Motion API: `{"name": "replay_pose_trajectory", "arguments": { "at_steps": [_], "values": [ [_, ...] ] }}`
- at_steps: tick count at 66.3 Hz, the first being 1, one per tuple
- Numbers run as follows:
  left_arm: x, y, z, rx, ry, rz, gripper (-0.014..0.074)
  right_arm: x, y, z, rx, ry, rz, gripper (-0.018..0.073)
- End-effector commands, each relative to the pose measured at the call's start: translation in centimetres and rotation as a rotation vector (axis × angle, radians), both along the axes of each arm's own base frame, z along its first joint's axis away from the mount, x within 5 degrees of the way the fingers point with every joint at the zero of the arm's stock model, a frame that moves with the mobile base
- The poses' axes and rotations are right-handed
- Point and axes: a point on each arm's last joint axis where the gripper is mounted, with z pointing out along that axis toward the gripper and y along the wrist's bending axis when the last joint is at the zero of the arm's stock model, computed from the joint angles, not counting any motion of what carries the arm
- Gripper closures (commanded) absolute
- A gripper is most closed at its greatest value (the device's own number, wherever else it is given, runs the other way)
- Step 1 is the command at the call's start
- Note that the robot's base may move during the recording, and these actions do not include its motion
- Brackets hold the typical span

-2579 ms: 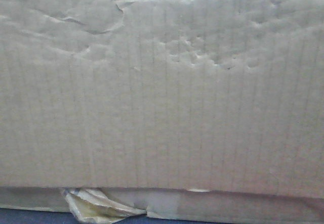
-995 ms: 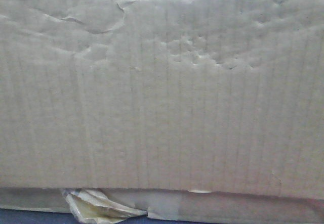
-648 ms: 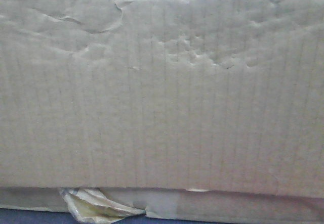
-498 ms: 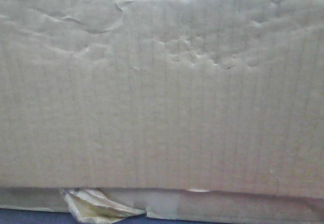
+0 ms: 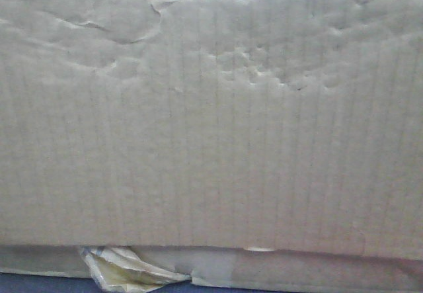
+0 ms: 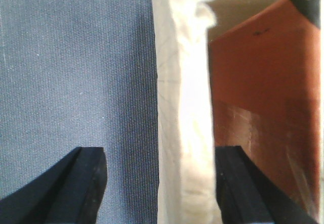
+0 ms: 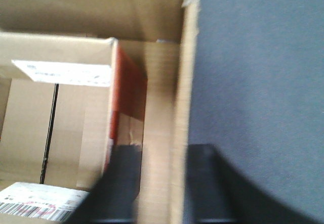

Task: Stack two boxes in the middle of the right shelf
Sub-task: 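Lift the stacked boxes off the grey table with both grippers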

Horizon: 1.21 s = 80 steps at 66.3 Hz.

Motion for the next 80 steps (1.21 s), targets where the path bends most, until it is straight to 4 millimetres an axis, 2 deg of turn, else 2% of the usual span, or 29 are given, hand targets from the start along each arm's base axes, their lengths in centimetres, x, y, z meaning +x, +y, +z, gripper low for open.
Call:
{"name": "replay_pose_trajectory", "arguments": {
  "at_steps": [1,20,38,76,80],
  "values": [
    [-0.1,-0.2,0.3,-0.012,-0.008,-0.005,0.025,0.7,0.2,-0.4,-0.023,0.007,-0.002,0.0283],
    [-0.1,-0.2,0.3,-0.01,-0.008,-0.008,0.025,1.1,0.3,-2.9,-0.053,0.084,-0.031,0.0326],
    [-0.1,-0.2,0.3,-0.009,-0.008,-0.009,0.025,1.9,0.6,-5.4,-0.089,0.165,-0.032,0.0326],
    [-0.1,-0.2,0.2,-0.008,-0.007,-0.012,0.027,2.0,0.7,-5.6,-0.092,0.171,-0.032,0.0328],
    [-0.2,-0.2,0.0,-0.014,0.003,-0.012,0.0311,2.0,0.7,-5.7,-0.092,0.173,-0.032,0.0387]
  ]
}}
